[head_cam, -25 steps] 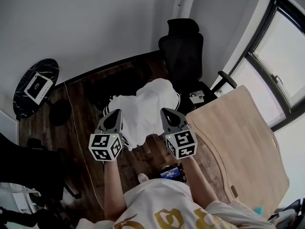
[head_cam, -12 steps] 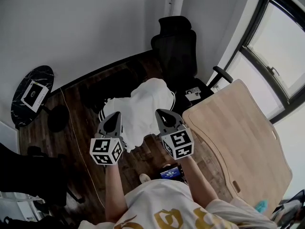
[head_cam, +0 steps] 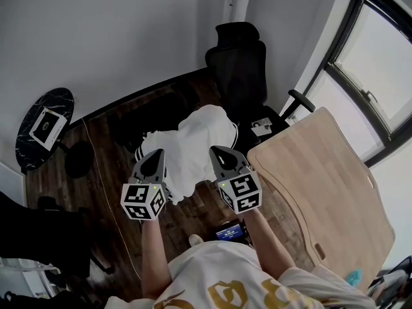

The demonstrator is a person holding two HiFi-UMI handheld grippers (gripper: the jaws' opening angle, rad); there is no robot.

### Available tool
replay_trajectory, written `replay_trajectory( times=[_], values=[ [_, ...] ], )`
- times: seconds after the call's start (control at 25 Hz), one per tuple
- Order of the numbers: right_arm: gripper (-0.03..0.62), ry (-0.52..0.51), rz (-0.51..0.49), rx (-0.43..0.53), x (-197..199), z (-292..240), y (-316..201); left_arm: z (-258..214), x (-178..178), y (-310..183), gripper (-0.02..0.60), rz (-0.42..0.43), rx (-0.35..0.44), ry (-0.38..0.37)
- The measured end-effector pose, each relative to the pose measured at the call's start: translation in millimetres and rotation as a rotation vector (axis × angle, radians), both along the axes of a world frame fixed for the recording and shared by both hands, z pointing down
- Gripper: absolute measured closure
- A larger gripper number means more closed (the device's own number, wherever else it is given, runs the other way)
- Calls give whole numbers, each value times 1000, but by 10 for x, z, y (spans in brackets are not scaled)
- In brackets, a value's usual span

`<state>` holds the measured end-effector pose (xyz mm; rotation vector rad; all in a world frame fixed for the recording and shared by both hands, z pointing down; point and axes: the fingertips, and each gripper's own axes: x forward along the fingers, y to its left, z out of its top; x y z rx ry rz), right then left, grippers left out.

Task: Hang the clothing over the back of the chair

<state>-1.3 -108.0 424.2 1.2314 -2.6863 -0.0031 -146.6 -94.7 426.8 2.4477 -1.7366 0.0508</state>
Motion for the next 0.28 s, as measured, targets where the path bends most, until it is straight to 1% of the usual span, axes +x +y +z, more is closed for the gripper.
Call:
replay_trajectory(
  times=[0.28],
  values=[
    [583, 9, -16, 5, -12, -5, 25, -39, -20, 26, 560, -13, 6, 2]
  ],
)
